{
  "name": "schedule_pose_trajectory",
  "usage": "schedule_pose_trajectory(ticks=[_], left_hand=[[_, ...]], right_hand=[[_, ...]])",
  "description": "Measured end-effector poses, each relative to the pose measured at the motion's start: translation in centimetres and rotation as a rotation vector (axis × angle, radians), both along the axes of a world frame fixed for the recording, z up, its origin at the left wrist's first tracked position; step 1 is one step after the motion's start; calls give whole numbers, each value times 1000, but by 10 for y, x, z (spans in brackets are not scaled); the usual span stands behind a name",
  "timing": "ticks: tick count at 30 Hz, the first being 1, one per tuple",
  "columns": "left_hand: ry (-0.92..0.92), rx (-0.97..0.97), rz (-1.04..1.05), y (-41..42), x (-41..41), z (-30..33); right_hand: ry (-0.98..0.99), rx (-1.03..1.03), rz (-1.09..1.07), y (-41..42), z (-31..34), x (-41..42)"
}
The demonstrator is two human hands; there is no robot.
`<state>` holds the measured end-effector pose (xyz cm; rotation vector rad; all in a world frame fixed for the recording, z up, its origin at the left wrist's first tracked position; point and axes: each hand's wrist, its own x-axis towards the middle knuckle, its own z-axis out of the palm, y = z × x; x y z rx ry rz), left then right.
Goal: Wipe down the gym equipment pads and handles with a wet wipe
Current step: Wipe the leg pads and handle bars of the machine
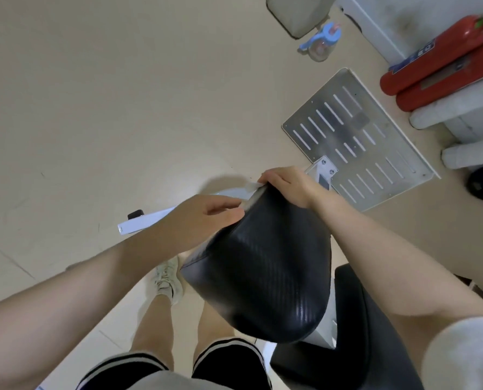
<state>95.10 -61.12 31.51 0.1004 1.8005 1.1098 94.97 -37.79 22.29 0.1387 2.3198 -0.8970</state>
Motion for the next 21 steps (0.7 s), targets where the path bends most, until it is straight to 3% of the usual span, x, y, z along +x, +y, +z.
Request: schedule_pose_trajectory(ticks=[4, 9, 11, 16, 19, 21], left_hand=[[-18, -53, -71, 29, -15, -10], [-3, -122, -132, 51, -24, -20], [-12, -148, -138, 57, -28, -21], [-57, -201, -206, 73, -35, -24], [-137, -121, -168, 75, -39, -29], [-215, -83, -137, 74, -42, -30]], right_hand=[[-61, 96, -55, 9, -16, -12], [201, -188, 262, 0, 12, 5], [189, -246, 285, 6, 11, 6], [-55, -122, -81, 30, -26, -4], [-326, -309, -434, 48, -28, 7], [-405, -337, -558, 63, -23, 19]])
